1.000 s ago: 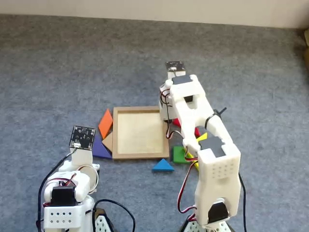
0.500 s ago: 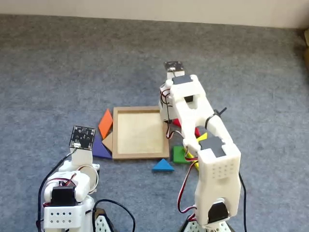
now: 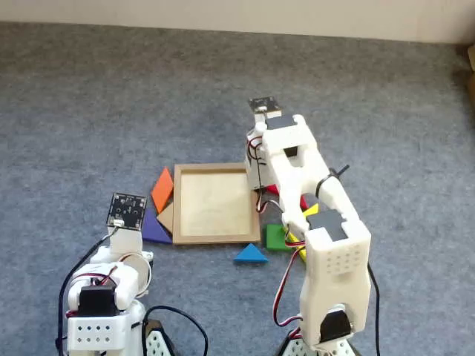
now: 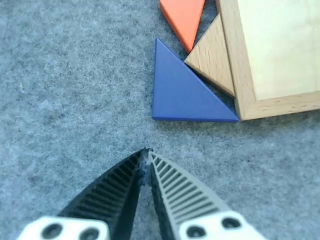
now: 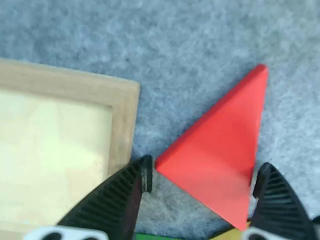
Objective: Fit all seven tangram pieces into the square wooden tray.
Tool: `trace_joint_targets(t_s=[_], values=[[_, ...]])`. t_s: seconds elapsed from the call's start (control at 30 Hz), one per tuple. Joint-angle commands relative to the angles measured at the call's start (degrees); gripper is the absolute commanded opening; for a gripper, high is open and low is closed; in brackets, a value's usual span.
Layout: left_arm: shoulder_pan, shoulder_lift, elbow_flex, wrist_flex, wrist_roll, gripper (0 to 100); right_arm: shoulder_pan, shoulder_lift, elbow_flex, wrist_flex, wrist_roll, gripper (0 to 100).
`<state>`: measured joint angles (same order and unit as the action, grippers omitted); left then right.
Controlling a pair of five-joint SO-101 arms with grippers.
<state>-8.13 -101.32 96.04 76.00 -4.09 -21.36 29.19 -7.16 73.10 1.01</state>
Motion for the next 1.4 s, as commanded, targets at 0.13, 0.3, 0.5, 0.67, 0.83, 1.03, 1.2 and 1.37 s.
trace_joint_targets(t_s=[0.13,0.3,0.5,0.67,0.83,1.03,1.2,1.37], values=[[1.01,-2.95,1.1,0.35,0.26,0,1.19,-1.27,-0.22,-0.4,0.7,28.9],[1.01,-2.95,1.1,0.35,0.26,0,1.19,-1.27,-0.04,-2.42,0.97,21.7],[1.01,-2.95,1.1,0.35,0.26,0,1.54,-1.89,-0.31,-1.71,1.14,21.3],[1.01,-2.95,1.1,0.35,0.26,0,2.33,-1.89,-0.57,1.54,3.34,21.3],[1.01,-2.95,1.1,0.35,0.26,0,2.51,-1.98,-0.66,1.54,3.87,20.1],[1.01,-2.95,1.1,0.35,0.26,0,2.51,-3.91,-0.48,1.36,3.96,16.3],[1.01,-2.95,1.1,0.35,0.26,0,2.59,-8.04,-0.22,1.54,3.96,16.3],[1.01,-2.95,1.1,0.35,0.26,0,2.07,-13.76,-0.04,1.8,3.69,16.3]])
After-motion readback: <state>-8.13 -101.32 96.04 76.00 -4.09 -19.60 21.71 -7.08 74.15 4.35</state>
